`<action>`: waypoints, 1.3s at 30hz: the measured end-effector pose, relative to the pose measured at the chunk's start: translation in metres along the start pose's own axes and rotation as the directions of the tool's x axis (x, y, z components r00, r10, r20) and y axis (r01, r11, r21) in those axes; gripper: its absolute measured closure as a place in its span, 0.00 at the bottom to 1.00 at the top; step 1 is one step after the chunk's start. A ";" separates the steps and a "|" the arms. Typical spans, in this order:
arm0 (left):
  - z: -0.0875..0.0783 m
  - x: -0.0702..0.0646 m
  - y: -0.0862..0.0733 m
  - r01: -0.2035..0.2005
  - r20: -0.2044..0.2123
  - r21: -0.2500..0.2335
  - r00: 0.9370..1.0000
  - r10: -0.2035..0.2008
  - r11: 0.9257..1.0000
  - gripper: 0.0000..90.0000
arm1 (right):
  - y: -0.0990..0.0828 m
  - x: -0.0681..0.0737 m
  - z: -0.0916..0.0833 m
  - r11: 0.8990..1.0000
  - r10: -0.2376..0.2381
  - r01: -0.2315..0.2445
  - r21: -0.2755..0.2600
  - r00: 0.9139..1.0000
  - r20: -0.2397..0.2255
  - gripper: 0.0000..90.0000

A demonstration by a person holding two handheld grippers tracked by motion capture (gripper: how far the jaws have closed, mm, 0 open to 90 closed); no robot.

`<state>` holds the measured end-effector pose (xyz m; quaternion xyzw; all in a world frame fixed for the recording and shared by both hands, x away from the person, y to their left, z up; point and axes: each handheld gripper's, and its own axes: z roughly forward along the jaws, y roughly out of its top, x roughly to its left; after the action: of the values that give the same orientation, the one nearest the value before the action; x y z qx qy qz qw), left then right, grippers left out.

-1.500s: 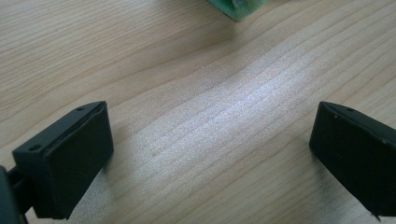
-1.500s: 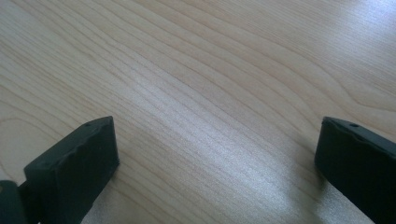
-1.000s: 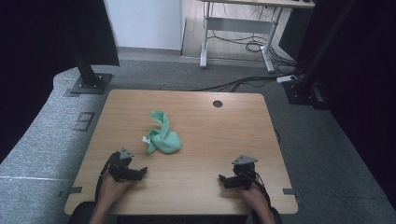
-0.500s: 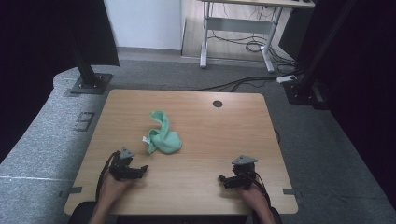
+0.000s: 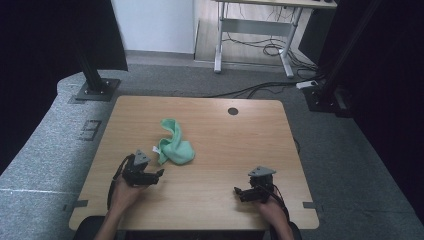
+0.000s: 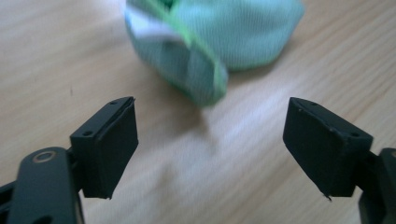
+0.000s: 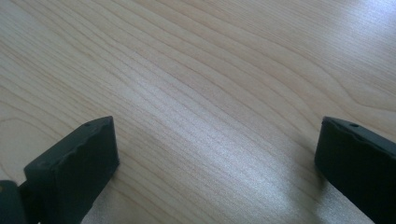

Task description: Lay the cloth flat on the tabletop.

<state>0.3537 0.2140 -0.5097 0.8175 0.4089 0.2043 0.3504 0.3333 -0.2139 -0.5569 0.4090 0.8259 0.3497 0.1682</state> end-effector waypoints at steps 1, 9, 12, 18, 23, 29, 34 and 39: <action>0.001 0.000 0.004 -0.002 0.003 -0.007 1.000 0.002 1.000 0.21 | 0.000 0.000 0.000 1.000 0.000 0.000 0.000 1.000 0.000 0.00; 0.015 0.002 0.024 -0.021 -0.015 0.006 1.000 0.021 1.000 0.24 | 0.000 0.000 0.000 1.000 0.000 0.000 0.000 1.000 0.000 0.00; 0.020 0.006 0.024 -0.011 -0.020 0.028 1.000 0.012 1.000 0.34 | 0.000 0.000 0.000 1.000 0.000 0.000 0.000 1.000 0.000 0.00; 0.026 0.011 0.012 0.002 0.033 0.083 0.999 -0.005 0.997 0.76 | 0.000 0.000 0.000 1.000 0.000 0.000 0.000 1.000 0.000 0.00; 0.016 0.009 0.010 0.009 0.065 0.068 0.998 -0.014 0.998 0.94 | 0.000 0.000 0.000 1.000 0.000 0.000 0.000 1.000 0.000 0.00; -0.002 0.000 0.005 0.017 0.104 0.045 0.994 -0.022 0.999 0.97 | 0.000 0.000 0.000 1.000 0.000 0.000 0.000 1.000 0.000 0.00; -0.016 -0.012 -0.007 0.003 0.127 0.050 0.992 -0.009 0.999 0.97 | 0.000 0.000 0.000 1.000 0.000 0.000 0.000 1.000 0.000 0.00; -0.030 -0.015 -0.022 0.016 0.122 0.050 0.992 -0.022 0.999 0.96 | 0.000 0.000 0.000 1.000 0.000 0.000 0.000 1.000 0.000 0.00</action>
<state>0.3147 0.2230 -0.5067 0.8329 0.3993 0.1405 0.3565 0.3333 -0.2139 -0.5569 0.4090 0.8258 0.3498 0.1682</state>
